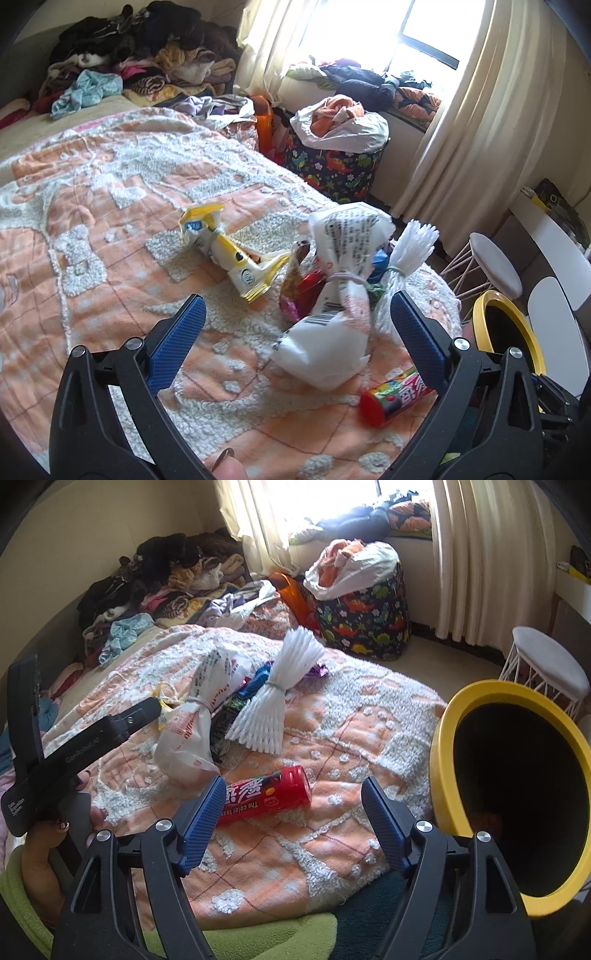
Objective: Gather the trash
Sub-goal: 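Move both open tools back over the trash on the bed, then grasp the white printed plastic bag with the left tool while the right tool grasps the red can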
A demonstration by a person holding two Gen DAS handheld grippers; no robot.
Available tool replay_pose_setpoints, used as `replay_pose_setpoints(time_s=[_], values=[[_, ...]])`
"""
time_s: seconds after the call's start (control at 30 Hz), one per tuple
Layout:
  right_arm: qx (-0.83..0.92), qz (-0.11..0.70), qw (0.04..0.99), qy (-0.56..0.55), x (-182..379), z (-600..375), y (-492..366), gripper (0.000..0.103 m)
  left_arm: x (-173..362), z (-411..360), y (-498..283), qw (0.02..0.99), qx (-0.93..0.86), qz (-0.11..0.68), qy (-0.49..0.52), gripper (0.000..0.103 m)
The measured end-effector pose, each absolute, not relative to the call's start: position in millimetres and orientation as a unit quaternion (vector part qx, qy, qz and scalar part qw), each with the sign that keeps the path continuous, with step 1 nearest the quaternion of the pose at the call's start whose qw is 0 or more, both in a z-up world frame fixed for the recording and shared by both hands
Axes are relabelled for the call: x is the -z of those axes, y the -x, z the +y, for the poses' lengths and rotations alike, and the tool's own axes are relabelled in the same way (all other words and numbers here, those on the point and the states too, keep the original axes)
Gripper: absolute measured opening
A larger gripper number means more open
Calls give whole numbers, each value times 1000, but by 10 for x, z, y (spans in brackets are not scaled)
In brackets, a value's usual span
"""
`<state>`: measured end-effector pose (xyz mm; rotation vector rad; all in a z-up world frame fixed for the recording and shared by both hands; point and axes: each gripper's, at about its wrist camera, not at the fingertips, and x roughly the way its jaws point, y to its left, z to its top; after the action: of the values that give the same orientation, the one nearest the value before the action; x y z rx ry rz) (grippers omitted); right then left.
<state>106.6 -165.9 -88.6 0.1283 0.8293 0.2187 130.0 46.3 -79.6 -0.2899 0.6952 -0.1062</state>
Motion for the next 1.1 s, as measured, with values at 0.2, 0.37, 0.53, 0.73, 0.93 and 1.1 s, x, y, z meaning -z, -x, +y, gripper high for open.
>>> replay_pose_setpoints(time_s=[0.2,0.37,0.53,0.73,0.93,1.1], values=[[-102,440,888,-87,1091,-1608,-1242,73,930,490,-1332,922,73,350,150,92],[-101,475,864,-131,1235,-1613,-1414,73,1043,462,-1390,913,90,364,159,85],[-110,507,830,-206,1430,-1636,-1540,72,1134,402,-1426,907,103,374,165,81],[-120,507,827,-210,1432,-1626,-1592,66,1246,381,-1469,900,107,386,173,78],[-127,499,825,-232,1423,-1709,-1608,53,1259,369,-1465,900,112,383,174,74],[-141,486,827,-244,1377,-1782,-1575,47,1224,332,-1444,902,120,379,168,58]])
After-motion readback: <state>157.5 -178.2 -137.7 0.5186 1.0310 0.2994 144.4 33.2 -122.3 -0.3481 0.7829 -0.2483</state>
